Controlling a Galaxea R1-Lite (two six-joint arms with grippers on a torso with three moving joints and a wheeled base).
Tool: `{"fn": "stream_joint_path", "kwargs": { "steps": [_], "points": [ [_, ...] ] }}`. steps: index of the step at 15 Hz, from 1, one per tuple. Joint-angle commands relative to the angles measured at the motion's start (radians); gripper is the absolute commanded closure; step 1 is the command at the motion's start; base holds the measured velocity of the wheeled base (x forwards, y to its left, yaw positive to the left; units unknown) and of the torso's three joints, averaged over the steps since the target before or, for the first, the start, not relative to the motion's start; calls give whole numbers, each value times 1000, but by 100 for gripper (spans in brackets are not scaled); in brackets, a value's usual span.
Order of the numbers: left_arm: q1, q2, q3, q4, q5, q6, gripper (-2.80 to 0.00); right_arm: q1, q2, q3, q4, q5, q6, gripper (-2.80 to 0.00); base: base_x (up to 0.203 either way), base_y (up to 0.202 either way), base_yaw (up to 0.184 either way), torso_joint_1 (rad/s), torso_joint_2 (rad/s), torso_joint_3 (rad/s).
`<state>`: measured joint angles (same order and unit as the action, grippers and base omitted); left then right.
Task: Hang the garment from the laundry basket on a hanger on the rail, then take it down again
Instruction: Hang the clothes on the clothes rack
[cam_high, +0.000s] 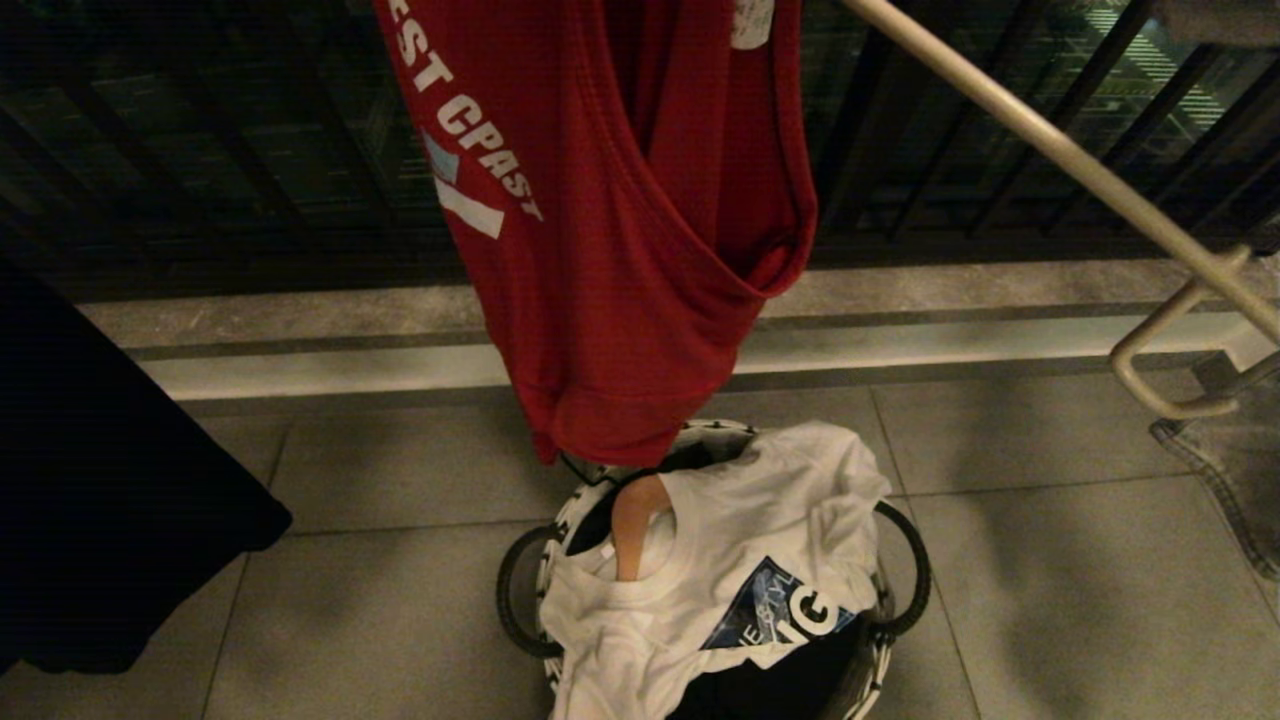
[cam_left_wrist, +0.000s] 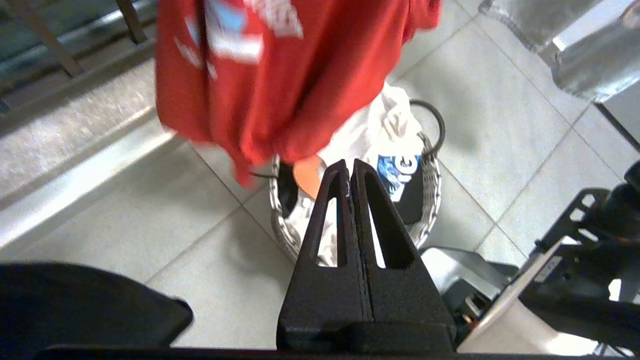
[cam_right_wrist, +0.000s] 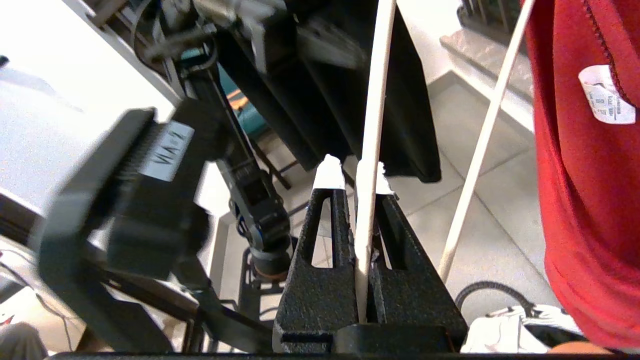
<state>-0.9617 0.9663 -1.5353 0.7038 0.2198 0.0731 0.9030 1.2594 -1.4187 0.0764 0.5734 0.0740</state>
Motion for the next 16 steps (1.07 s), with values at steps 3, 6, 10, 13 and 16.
{"fn": "stream_joint_path", "kwargs": {
  "steps": [3, 6, 10, 13, 16],
  "points": [
    [1, 36, 26, -144, 5, 13, 0, 1, -40, 1, 13, 3, 3, 0, 0, 0, 0, 0, 0, 0],
    [0, 69, -9, -170, 4, 40, 0, 1, -51, -3, 13, 0, 3, 0, 0, 0, 0, 0, 0, 0],
    [-19, 115, -71, -174, -3, 38, -280, 1, -36, -6, 24, -13, 38, 0, 0, 0, 0, 0, 0, 0],
    [-98, 166, -88, -183, -3, 27, -280, 1, -9, -34, 23, -19, 56, 0, 0, 0, 0, 0, 0, 0],
    [-128, 233, -76, -259, -2, 3, -280, 1, 16, -66, 22, -36, 89, 0, 0, 0, 0, 0, 0, 0]
  ]
}}
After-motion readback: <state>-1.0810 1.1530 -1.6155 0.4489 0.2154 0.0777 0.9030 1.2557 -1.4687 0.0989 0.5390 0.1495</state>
